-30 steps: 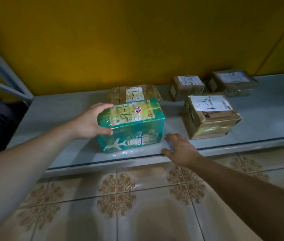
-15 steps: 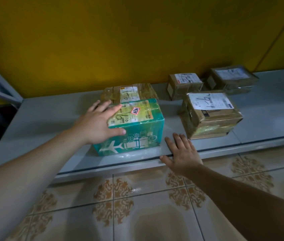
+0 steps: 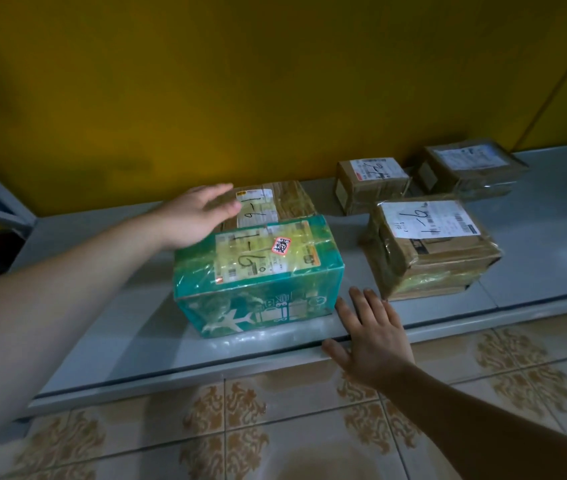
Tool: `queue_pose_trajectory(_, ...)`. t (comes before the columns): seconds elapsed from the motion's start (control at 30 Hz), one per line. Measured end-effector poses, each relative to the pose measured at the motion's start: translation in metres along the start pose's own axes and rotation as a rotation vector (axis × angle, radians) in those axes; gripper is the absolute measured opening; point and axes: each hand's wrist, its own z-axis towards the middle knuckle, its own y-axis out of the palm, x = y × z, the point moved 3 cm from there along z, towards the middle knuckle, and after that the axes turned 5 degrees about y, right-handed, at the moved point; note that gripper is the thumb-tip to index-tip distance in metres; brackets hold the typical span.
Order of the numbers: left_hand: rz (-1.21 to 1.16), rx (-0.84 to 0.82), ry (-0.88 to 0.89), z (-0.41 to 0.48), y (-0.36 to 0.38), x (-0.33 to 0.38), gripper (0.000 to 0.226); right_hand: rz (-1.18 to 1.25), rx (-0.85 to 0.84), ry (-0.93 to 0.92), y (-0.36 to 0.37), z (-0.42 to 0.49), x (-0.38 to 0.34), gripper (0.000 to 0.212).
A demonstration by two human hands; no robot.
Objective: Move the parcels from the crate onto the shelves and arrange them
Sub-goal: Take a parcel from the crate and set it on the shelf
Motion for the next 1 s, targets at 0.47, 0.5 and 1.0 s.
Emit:
queue_pose_trajectory(0.47,0.271,-0.162,0.063,0.106,0.021,-0.049,0.094,0.011,0.036,0.067,0.018,0.007,0.006,0.079)
queue_pose_trajectory(0.5,0.279,-0.187,0.061,0.11,0.024,-0.052,0.096,0.008,0.036,0.068,0.018,0.006,0.007,0.082)
queue_pose_trajectory(1.0,0.293,-0.183,0.174,0.13,0.034,-0.062,0.1,-0.005,0.168,0.043,0.013,0.005,0.003,0.073)
